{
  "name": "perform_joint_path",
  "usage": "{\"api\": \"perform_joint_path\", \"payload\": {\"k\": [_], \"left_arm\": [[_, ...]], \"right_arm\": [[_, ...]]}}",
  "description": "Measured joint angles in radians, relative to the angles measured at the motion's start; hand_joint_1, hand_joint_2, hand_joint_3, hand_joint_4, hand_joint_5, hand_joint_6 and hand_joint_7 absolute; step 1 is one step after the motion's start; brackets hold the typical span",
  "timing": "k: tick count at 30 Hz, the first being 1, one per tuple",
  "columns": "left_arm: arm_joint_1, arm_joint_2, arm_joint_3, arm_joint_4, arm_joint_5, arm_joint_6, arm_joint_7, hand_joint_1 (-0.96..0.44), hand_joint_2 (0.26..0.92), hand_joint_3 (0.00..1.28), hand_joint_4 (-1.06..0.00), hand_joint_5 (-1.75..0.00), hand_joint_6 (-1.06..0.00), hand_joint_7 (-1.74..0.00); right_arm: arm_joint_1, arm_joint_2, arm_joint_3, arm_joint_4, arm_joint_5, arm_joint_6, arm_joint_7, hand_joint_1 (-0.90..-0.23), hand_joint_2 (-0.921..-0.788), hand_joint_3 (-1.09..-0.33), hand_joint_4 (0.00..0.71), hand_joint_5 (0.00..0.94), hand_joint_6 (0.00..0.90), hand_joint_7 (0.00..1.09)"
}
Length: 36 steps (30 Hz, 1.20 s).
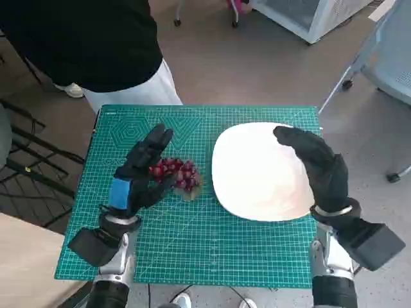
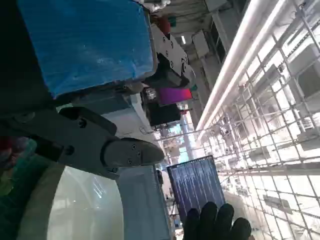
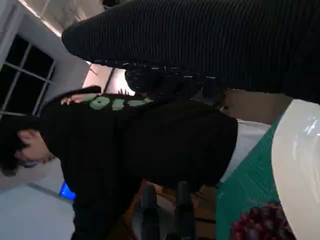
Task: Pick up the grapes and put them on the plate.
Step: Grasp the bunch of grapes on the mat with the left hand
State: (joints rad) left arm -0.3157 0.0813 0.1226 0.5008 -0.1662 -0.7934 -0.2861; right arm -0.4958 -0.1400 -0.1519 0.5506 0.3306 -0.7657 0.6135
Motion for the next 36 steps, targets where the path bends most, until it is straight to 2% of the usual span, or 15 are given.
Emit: {"api": "perform_joint_path", "payload": {"k": [36], "left_arm": [[0.0,-0.004,-0.001,-0.006,-0.019,0.017,-0.017,-0.28,0.921,0.28,-0.44,0.0,-0.49,0.0]], "right_arm": [[0.0,-0.001,-0.002,0.001,0.0,-0.016,-0.001,-0.57,-0.921,-0.692,0.19,0.001,-0.001,0.36]]}}
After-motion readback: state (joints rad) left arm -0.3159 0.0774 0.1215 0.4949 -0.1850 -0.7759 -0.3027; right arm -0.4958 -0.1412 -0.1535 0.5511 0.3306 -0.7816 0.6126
